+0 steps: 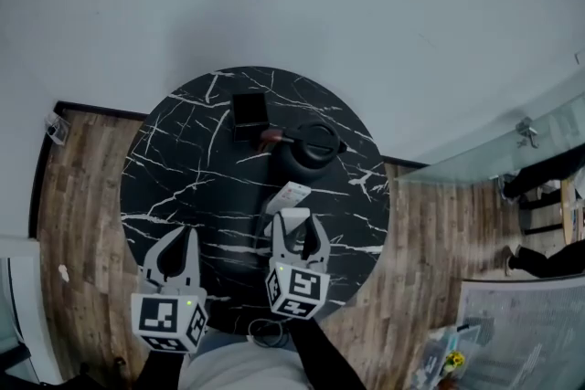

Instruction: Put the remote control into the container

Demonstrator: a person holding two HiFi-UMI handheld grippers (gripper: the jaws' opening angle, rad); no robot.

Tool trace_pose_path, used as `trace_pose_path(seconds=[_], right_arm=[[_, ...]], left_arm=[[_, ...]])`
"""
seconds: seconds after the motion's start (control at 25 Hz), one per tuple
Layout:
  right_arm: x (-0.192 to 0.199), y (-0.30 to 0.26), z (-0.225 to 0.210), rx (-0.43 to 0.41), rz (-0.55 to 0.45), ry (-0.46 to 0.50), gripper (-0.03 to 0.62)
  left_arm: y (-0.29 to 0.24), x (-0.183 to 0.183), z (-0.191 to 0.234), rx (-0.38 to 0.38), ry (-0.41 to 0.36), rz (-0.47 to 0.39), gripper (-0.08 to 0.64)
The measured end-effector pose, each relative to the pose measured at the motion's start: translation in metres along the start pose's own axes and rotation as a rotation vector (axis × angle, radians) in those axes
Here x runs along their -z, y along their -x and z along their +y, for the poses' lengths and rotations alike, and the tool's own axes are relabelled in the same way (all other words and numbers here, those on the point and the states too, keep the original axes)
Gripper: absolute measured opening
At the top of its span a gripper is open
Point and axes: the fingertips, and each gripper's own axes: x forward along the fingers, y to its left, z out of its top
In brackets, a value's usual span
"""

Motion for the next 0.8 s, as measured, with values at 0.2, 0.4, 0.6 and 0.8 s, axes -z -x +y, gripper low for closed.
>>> trace_pose_path(seconds=[0.2,0.4,0.6,0.8], right_arm=[[0.008,0.001,-0.001,0.001,0.037,0.009,0.253],[0.019,0.001,-0.002,-0.023,0.08,0.003,0.253],[0.013,0.001,0.008,-0.087,0.035,0.073,0.253],[-0.027,0.02,0.0,-0.082,-0.094,0.086,0.253]], left_arm=[[0.003,0.0,-0.005,-0.003,-0.004,-0.003,0.009],[0.006,0.0,-0.009,-0.008,-0.007,-0.004,0.009],[0.008,-0.001,-0.016,-0.012,-0.009,-0.011,0.009],[0.01,-0.004,-0.026,-0.011,-0.017,-0.025,0.009]])
